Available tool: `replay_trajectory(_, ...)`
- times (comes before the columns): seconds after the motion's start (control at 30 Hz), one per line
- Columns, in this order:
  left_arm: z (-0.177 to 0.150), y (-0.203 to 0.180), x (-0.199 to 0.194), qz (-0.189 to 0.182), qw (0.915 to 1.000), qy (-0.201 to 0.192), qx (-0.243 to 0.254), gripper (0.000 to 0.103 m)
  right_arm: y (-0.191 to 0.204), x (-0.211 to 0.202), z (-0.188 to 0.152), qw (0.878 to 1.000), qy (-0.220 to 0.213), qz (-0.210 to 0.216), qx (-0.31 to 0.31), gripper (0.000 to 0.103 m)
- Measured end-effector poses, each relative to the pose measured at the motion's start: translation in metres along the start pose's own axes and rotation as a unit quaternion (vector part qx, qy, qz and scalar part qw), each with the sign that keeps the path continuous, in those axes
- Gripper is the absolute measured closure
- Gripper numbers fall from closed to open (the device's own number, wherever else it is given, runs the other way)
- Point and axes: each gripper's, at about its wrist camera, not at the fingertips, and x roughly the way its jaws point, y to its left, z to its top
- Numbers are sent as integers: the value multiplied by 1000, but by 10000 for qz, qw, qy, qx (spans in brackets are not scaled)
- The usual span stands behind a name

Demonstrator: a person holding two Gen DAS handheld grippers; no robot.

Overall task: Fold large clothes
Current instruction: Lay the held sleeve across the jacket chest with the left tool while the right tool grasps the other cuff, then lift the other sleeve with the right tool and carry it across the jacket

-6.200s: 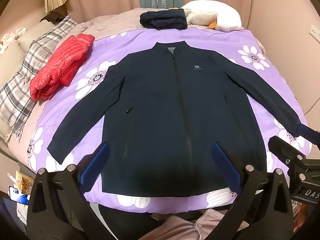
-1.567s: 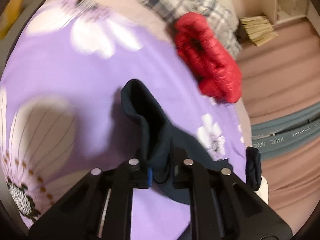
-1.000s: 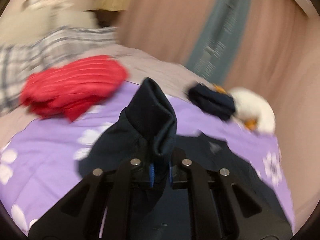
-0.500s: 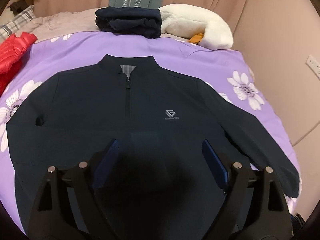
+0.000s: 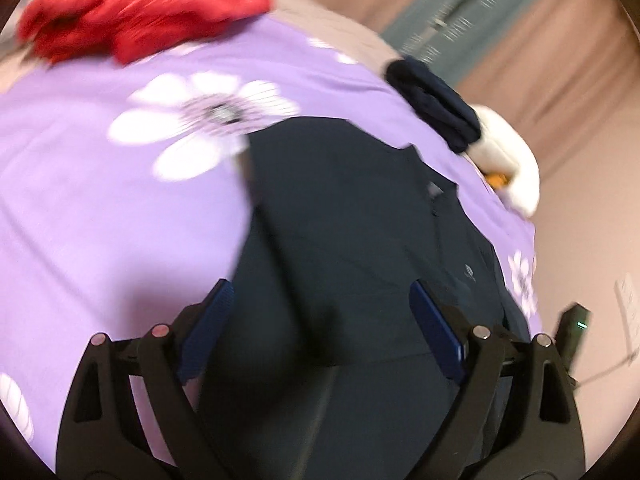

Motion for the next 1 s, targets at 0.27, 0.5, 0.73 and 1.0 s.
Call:
replay_trajectory(0.27,7,36,12,-299,9974,140,-636,12,23,47,35,9978,380,-211,-494,101)
replay_trajectory(0.5,10,30,32,-812,9926,263,-862,12,-48,-37,69,9874,-909,-1238,370,101)
replay_trajectory(0.73,21,4,69,-1422,9834,489,-1012,12,-88,-21,42,9869,-220,-1548,403,99)
replay_trajectory(1.0,47,6,137,-946,9797,164,-1761,60,-85,-31,47,9920,-243,-1107,565,97)
